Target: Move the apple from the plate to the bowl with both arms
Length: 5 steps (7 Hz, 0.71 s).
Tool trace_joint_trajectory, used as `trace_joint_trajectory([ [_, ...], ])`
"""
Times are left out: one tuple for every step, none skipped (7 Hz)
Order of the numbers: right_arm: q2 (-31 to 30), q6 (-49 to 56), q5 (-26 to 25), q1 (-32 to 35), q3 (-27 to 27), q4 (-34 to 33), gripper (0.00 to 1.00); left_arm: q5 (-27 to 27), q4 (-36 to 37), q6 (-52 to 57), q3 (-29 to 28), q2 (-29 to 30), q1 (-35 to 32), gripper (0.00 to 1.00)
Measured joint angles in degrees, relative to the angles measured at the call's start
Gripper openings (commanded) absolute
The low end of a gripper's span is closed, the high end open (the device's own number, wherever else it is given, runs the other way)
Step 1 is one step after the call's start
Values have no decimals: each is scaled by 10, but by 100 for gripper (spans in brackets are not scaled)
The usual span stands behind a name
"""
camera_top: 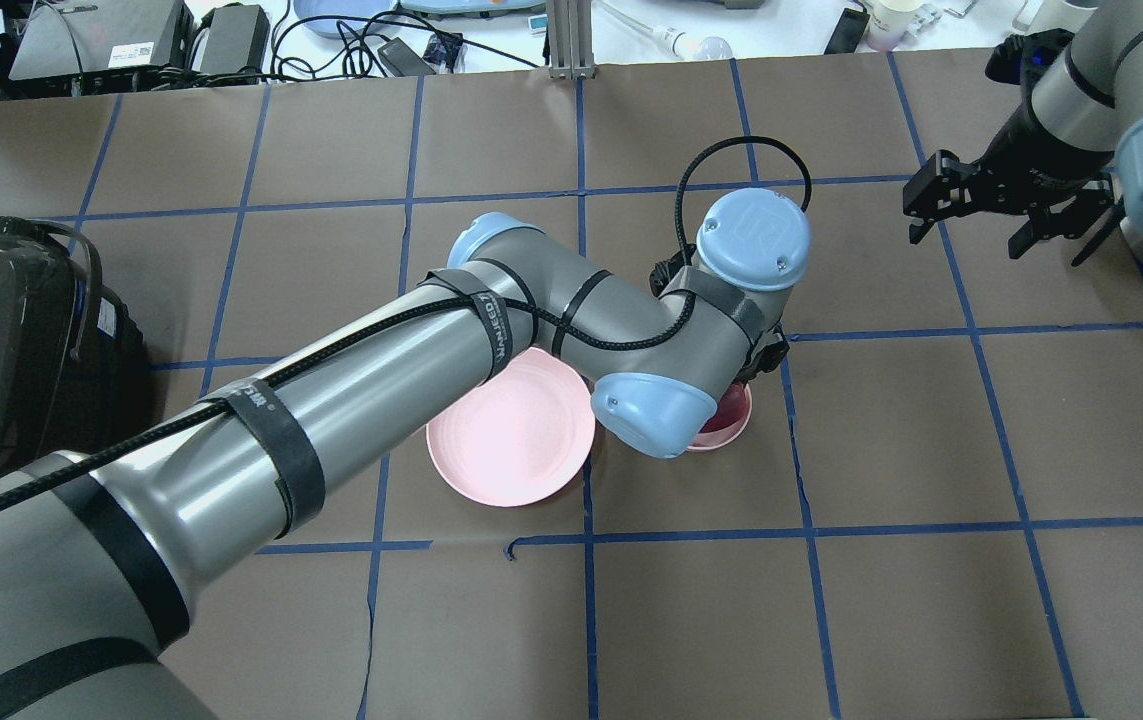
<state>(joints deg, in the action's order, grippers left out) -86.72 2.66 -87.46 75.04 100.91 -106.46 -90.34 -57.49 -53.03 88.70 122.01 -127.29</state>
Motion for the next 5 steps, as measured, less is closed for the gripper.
trace_joint_trajectory([
  [-3,-3,-1,0,0,1,100,-1,0,5,2,3,0,45],
  [-5,-5,-3,0,1,2,100,-1,0,9,4,4,-1,89],
  [-6,-6,-3,0,1,3,100,-2,-1,11,7,5,-1,100],
  [-6,-6,-3,0,-1,4,100,-2,-1,15,6,5,-1,100],
  [-6,-6,-4,0,-8,5,100,-2,-1,23,3,3,1,100],
])
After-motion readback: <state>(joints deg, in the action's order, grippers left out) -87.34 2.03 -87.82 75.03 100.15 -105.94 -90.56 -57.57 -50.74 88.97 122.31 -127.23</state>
